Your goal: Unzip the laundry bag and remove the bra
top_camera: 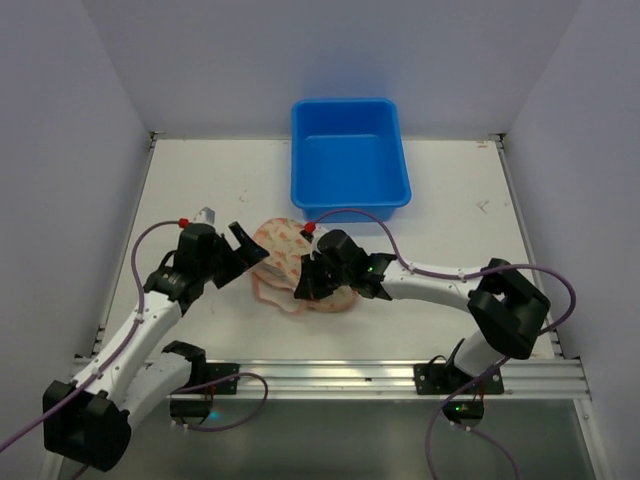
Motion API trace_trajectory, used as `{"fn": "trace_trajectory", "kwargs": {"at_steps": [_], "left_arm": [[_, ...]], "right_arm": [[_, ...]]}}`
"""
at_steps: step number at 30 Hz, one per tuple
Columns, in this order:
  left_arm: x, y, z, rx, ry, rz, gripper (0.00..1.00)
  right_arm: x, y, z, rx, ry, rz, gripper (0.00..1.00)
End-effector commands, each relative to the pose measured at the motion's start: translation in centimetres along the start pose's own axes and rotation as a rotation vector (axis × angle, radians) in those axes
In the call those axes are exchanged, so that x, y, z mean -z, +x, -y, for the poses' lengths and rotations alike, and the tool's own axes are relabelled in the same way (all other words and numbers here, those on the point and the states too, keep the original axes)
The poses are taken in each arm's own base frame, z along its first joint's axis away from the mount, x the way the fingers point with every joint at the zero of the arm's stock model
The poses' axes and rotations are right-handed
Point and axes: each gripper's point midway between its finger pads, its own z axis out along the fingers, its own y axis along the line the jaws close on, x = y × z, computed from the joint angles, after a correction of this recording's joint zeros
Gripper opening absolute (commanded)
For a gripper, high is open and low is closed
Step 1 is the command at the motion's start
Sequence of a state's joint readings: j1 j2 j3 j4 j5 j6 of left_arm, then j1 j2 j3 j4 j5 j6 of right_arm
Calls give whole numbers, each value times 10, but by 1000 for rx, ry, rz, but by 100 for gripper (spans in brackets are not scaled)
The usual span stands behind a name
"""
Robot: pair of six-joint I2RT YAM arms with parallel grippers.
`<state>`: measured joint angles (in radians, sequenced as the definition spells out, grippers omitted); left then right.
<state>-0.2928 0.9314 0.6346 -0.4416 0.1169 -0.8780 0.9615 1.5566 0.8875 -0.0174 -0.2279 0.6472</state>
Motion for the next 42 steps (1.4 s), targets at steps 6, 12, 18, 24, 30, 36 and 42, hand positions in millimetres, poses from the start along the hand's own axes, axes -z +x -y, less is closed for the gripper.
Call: {"fn": "trace_trajectory", "kwargs": {"at_steps": [6, 12, 18, 24, 30, 36, 42], "left_arm": [[1, 43, 7, 187, 136, -85, 99], [-13, 52, 25, 163, 164, -85, 92], [-31, 55, 22, 160, 132, -79, 73], [-41, 65, 7, 192, 90, -91, 25], [-40, 61, 1, 190, 64, -70, 0], [-37, 55, 2, 157, 86, -99, 0], [-22, 61, 2, 11, 130, -203, 0]], "right_arm": [[-23, -44, -41, 37, -101, 89, 0], [-29, -40, -39, 41, -91, 75, 0], [-28, -37, -37, 39, -82, 74, 0], [-19, -26, -29, 35, -58, 58, 0], [14, 11, -13, 86, -10, -68, 0], [62, 45, 32, 116, 138, -137, 0], [103, 45, 105, -95, 269, -47, 0]]}}
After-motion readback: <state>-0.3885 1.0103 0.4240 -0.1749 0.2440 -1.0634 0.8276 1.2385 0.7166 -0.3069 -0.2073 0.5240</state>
